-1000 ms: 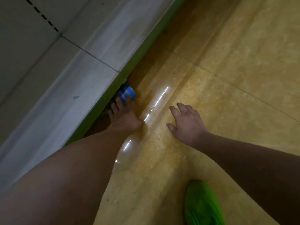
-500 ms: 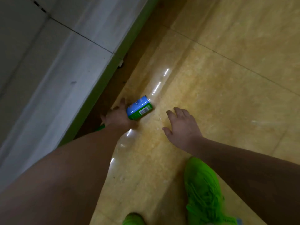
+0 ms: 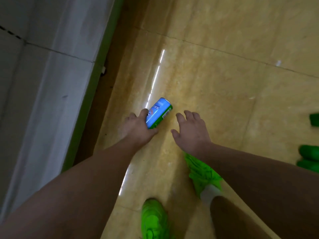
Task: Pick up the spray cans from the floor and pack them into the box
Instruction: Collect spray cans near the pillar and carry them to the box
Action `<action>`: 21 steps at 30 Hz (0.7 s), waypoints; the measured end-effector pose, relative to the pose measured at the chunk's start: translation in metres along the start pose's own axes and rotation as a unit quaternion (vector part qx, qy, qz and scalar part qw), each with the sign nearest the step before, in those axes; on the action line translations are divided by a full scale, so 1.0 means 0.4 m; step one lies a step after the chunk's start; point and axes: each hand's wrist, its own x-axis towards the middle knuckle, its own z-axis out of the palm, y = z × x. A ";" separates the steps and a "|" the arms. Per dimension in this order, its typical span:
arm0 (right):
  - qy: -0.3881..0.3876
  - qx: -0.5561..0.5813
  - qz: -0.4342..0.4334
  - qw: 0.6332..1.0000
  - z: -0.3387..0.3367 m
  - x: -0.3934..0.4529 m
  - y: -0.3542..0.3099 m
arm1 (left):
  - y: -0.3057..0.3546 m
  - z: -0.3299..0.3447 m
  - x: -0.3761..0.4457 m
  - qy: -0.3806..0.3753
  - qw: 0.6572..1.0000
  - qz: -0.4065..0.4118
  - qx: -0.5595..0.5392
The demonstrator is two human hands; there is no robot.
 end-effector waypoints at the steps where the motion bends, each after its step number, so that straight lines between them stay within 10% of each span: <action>1: 0.005 0.007 0.019 1.000 -0.006 -0.036 0.011 | 0.029 -0.010 -0.029 -0.007 1.000 0.009 -0.005; 11: 0.035 0.103 0.245 0.963 -0.030 -0.455 0.164 | 0.282 -0.007 -0.311 -0.084 0.989 0.117 0.034; 21: 0.047 0.232 0.498 0.835 0.094 -0.749 0.543 | 0.605 0.258 -0.484 -0.171 0.960 0.217 0.051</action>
